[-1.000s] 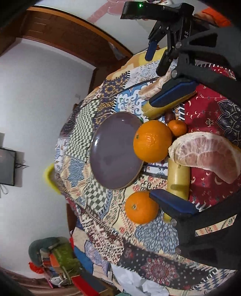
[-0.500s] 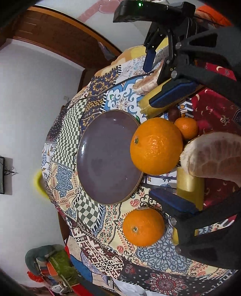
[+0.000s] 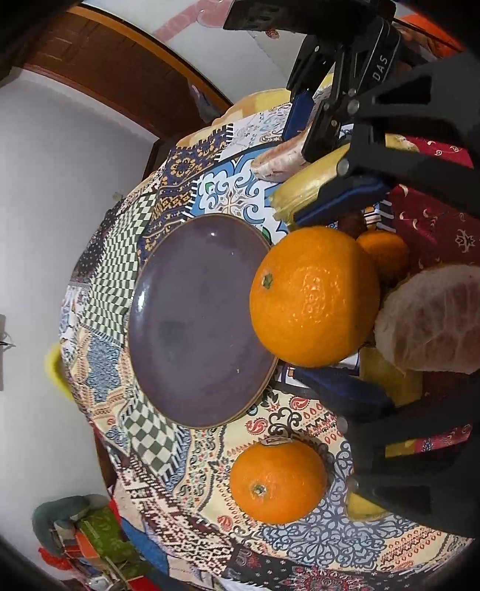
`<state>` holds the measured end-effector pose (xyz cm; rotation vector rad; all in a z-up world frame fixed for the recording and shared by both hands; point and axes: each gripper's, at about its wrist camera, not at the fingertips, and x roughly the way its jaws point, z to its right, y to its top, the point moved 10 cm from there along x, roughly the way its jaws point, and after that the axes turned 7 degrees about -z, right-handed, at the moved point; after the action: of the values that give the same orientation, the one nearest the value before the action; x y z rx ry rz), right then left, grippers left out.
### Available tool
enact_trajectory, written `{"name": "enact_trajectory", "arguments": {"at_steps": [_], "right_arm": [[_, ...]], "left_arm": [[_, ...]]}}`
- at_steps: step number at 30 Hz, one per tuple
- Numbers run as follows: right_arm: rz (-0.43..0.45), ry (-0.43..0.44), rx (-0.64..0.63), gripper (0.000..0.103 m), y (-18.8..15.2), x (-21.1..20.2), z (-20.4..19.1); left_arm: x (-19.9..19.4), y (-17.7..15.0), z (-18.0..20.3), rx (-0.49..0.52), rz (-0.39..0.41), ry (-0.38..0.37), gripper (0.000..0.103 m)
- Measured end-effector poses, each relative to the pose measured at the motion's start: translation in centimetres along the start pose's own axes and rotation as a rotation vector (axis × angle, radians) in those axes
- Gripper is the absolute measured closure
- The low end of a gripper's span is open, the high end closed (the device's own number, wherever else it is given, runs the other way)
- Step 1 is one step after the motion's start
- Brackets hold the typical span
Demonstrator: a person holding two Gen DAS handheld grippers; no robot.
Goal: Organize fruits
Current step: 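Grasp the large orange with the left tool while the right tool grasps the pomelo segment, then carry both fruits to the purple plate and release them onto it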
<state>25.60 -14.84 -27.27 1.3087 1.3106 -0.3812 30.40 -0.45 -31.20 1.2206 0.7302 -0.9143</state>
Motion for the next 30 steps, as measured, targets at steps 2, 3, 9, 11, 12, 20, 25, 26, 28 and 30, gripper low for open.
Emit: {"name": "enact_trajectory", "arguments": {"at_steps": [2, 3, 9, 11, 12, 20, 25, 26, 28, 30], "right_arm": [[0.003, -0.001, 0.005, 0.062, 0.1, -0.1, -0.1], [0.005, -0.003, 0.006, 0.062, 0.1, -0.2, -0.1], [0.039, -0.003, 0.009, 0.062, 0.9, -1.3, -0.3], [0.061, -0.006, 0.004, 0.062, 1.5, -1.9, -0.4], [0.069, -0.008, 0.002, 0.062, 1.8, -2.1, -0.4], [0.146, -0.017, -0.027, 0.062, 4.6, -4.0, -1.2], [0.196, -0.023, -0.048, 0.062, 6.4, -4.9, -2.0], [0.203, -0.022, -0.050, 0.062, 6.7, -5.0, -2.1], [0.224, -0.022, -0.059, 0.062, 7.6, -5.3, -2.3], [0.244, -0.024, -0.068, 0.062, 8.3, -5.6, -2.6]], "left_arm": [[0.0, 0.0, -0.1, -0.012, -0.002, -0.016, 0.033], [0.0, 0.0, -0.1, -0.012, -0.001, -0.018, 0.033], [-0.4, 0.0, 0.0, -0.016, -0.002, -0.012, 0.034], [-0.8, 0.0, 0.2, -0.019, 0.006, -0.027, 0.035], [-1.1, 0.1, 0.3, -0.019, 0.015, -0.032, 0.035], [-4.7, 1.7, 0.5, -0.016, 0.102, -0.041, 0.035], [-7.2, 3.6, 0.0, -0.017, 0.178, -0.025, 0.035], [-7.6, 4.1, -0.1, -0.019, 0.192, -0.028, 0.035], [-8.3, 5.0, -0.3, -0.023, 0.216, -0.028, 0.035], [-8.9, 5.7, -0.5, -0.024, 0.238, -0.022, 0.035]]}}
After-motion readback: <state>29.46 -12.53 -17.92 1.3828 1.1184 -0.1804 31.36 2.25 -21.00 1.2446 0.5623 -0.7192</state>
